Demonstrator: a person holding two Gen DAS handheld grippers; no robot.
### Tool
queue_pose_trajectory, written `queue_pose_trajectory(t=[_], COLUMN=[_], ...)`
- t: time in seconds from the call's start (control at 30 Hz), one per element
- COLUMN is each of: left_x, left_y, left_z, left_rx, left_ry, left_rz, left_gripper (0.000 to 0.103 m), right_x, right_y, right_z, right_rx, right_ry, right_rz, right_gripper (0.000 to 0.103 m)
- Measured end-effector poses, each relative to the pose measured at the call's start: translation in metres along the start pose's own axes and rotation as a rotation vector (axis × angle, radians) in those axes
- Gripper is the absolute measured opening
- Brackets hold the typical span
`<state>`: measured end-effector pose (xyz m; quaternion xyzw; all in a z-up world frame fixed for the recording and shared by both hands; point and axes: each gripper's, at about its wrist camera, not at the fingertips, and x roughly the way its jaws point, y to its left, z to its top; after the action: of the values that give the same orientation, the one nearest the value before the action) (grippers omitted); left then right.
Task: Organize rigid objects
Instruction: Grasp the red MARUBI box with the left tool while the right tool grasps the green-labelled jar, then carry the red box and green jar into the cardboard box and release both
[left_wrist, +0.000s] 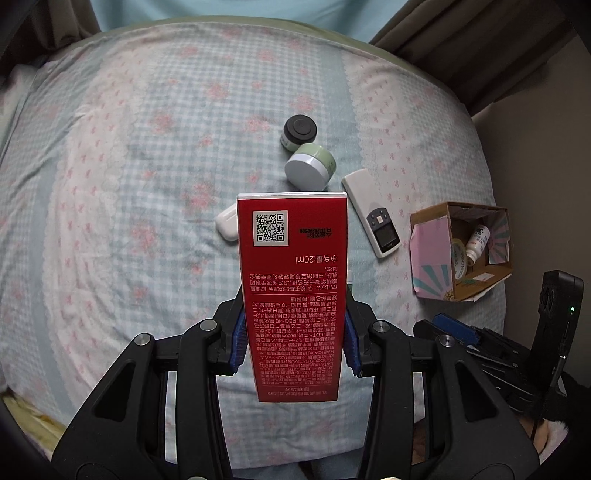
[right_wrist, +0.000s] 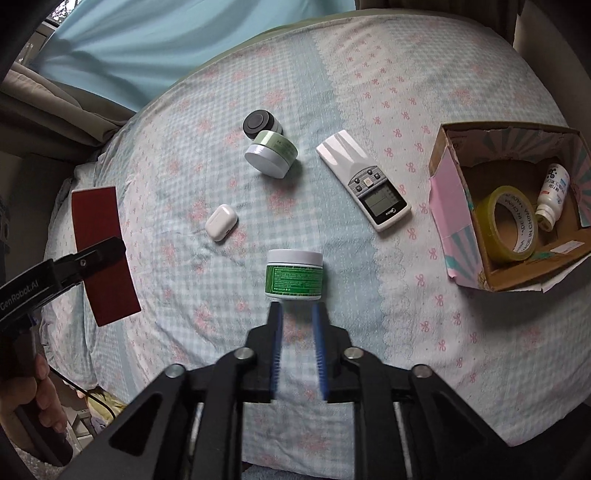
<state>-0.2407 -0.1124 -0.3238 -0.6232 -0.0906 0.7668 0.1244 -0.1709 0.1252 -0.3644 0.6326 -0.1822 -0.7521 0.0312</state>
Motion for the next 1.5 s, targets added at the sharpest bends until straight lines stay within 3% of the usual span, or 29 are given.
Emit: queue_pose_trajectory(t=[0.03,0.07,0.5,0.8,0.83,0.87,1.23,1.5], left_x=[0.000,0.000,0.013,0.035,0.037,0.040,0.048,0.028], left_y=[0.004,0.008,0.056,0.068,0.068,0.068,0.067,0.049], left_z=[-0.003,-0.006,-0.025,-0.017,-0.016,-0.015,-0.009,-0.002], left_rx=[-0.003,-0.007,0.002,0.010,0.013,0.017,0.018,0.046], left_ry=[0.001,0.002,0.015,0.017,0.021,0.026,0.056,0.031], left_rz=[0.002,0.002,0.035,0.026,0.024,0.023,0.012,0.014], left_gripper=[0.037,0.037,0.037,0.037,0.037,0.037,0.037,0.037], right_x=[0.004,0.008,0.128,0.177,0.179,0.180,0.164,0.111], right_y=[-0.001,-0.001,0.011,0.005,0.003,0.000,-0.014,-0.015], right_z=[-0.002,-0.003,0.026,0.027,0.025,0.024,0.021,0.026], right_rx=[0.011,0.019,0.013,0.030,0.037,0.045,0.113,0.129], right_ry=[0.004,0.003,0.152,0.214,0.215,0.218,0.188,0.081], right_rz=[0.008,0.013,-0.051,-0.148,-0.136,-0.135,-0.085,0.030], right_gripper=[0.087,0.092,0.092,0.089,0.071,0.066,0.066,0.066])
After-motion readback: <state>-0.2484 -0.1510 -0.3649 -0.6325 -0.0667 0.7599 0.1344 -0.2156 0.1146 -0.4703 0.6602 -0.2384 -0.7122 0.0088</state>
